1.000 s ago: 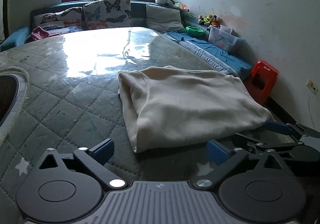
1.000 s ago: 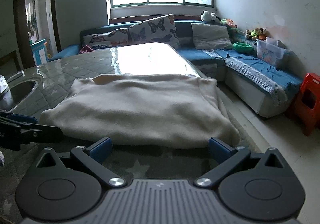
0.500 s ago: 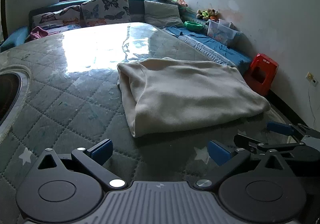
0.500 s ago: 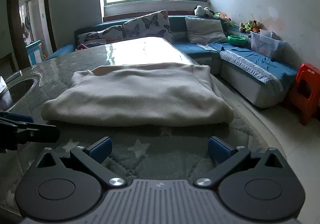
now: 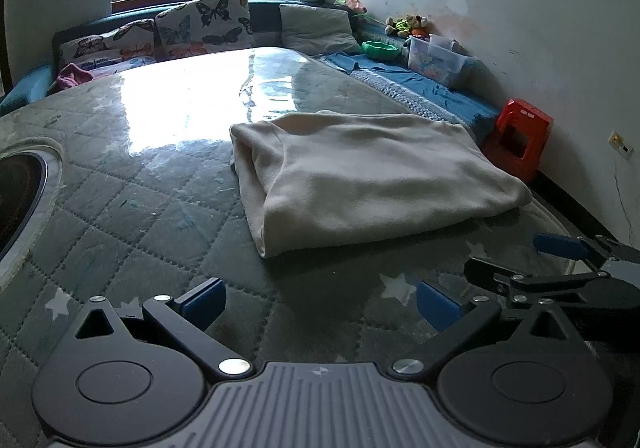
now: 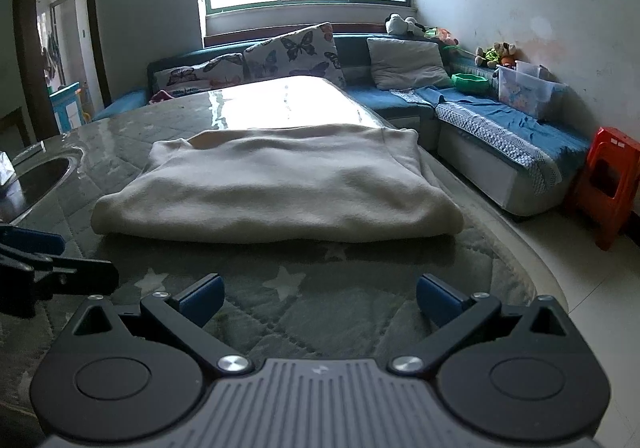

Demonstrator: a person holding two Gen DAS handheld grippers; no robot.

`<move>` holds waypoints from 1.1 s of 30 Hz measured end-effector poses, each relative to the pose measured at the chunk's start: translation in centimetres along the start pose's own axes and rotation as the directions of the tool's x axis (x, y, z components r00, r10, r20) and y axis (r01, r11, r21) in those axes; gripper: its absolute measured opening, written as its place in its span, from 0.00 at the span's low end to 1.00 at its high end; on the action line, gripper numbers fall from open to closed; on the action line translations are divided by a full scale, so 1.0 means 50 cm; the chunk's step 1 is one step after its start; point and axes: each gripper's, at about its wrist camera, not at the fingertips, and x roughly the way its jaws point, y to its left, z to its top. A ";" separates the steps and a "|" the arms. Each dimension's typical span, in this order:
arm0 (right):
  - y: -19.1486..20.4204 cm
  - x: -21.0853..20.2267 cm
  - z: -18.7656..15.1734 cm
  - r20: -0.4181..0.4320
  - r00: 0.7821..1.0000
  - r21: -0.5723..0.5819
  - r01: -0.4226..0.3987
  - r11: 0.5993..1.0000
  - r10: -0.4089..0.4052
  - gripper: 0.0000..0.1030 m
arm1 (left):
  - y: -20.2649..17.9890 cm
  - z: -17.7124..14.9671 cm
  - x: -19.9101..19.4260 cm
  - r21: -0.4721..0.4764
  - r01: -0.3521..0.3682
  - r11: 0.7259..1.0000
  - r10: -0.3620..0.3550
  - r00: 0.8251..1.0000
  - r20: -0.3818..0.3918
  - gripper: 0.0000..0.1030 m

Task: Fold clothes

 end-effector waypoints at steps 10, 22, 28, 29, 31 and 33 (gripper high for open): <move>0.017 -0.019 -0.002 0.016 1.000 -0.007 -0.005 1.000 0.005 1.00 | -0.014 -0.010 -0.017 0.032 0.020 0.999 -0.021 1.000 0.015 1.00; 0.028 -0.032 -0.005 0.023 1.000 -0.009 -0.007 1.000 0.007 1.00 | -0.020 -0.019 -0.029 0.038 0.030 0.999 -0.031 0.999 0.027 1.00; 0.032 -0.029 -0.003 0.023 1.000 -0.012 -0.007 1.000 0.008 1.00 | -0.019 -0.017 -0.029 0.035 0.031 0.999 -0.032 0.999 0.033 1.00; 0.032 -0.029 -0.002 0.024 1.000 -0.013 -0.007 1.000 0.008 1.00 | -0.019 -0.017 -0.029 0.034 0.032 0.999 -0.033 0.999 0.033 1.00; 0.034 -0.030 -0.001 0.027 1.000 -0.012 -0.009 1.000 0.009 1.00 | -0.019 -0.017 -0.028 0.033 0.032 0.999 -0.033 0.999 0.033 1.00; 0.035 -0.028 0.000 0.026 1.000 -0.012 -0.011 1.000 0.011 1.00 | -0.018 -0.016 -0.027 0.033 0.031 0.999 -0.032 0.999 0.032 1.00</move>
